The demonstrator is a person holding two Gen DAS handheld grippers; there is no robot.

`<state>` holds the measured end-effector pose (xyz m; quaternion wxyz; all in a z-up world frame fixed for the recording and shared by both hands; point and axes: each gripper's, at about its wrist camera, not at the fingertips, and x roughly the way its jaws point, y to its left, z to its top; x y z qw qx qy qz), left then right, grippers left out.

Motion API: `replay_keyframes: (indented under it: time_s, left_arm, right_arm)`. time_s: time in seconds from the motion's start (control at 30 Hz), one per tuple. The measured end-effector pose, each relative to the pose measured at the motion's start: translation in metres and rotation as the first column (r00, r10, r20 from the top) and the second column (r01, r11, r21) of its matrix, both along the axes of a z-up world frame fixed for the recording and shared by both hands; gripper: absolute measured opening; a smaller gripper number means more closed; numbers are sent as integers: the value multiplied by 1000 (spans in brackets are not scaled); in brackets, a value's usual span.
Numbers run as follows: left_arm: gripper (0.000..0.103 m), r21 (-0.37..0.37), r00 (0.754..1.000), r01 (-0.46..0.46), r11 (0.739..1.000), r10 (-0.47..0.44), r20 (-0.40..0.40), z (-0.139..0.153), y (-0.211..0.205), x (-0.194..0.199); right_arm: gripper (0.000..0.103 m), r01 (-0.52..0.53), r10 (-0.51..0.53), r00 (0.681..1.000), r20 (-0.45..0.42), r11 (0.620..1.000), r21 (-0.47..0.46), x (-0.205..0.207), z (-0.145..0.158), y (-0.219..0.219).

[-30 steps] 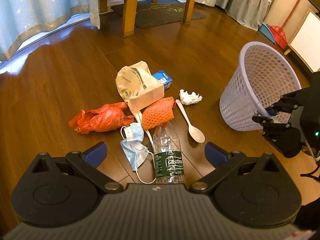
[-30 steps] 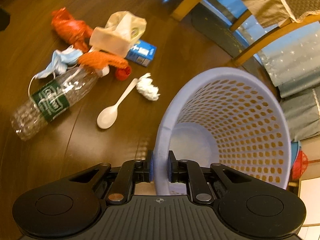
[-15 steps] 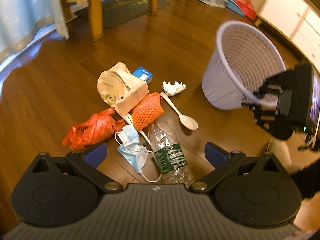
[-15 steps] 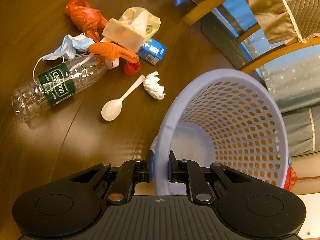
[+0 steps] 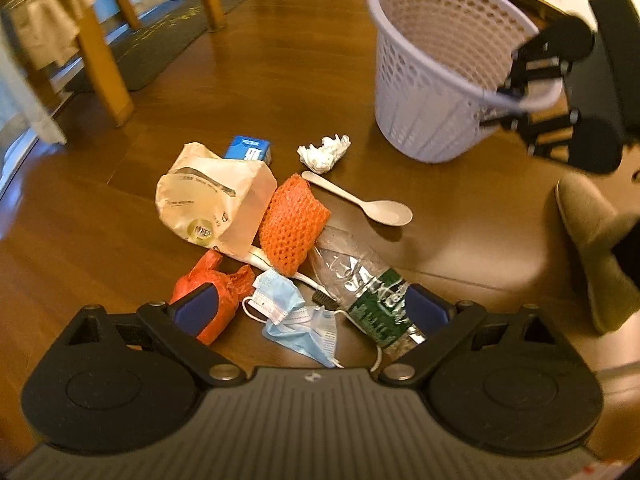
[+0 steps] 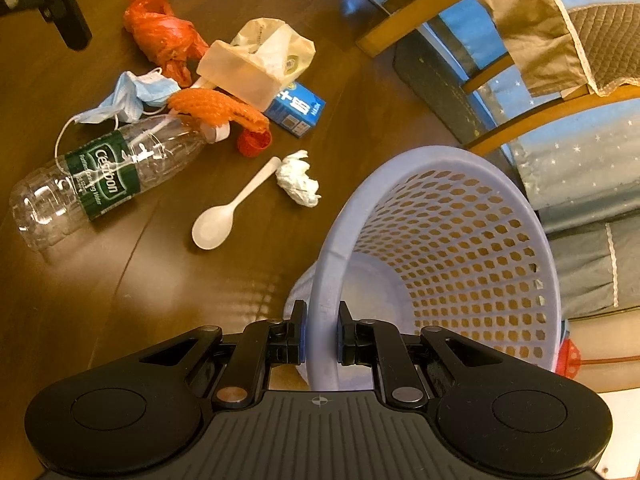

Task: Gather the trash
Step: 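Grasp the lavender wastebasket rim with the right tool and tilt it, then lower the left tool onto the blue face mask and close it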

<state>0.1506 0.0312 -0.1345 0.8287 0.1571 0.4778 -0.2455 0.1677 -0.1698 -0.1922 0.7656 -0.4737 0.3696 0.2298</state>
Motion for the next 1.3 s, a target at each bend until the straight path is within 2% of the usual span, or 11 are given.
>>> replay_keyframes:
  time_s: [0.23,0.37,0.53,0.93,1.1,1.3]
  left_arm:
    - [92,26,998,53,998,-53,-17,-42,7,7]
    - [84,55,995,94,994,-92,-25,-65,6,7]
    - [76,68,996,88,994,-86,-38,-86,8,13]
    - [48,122,997,76,990,-73,-29,-112,3,26]
    - [31,151,996,83,985,-81,-22,-121,2,31]
    - [17,168,996,91,982,-88,-26,-124,-1,32]
  right_arm:
    - [10,16,-16,1000,-8,1000,7,5,0,-4]
    - [10,18,-18,1000,-13,1000,13,9,1,1]
    - [10,17,-17,1000,-4,1000,11,11,2,3]
    - [10,-31,32,999,14,999,-33,4,-4,8]
    - [10,-30,31,999,13,999,-34,5,-4,8]
    - [10,-31,31,999,15,999,-32,5,-3,9]
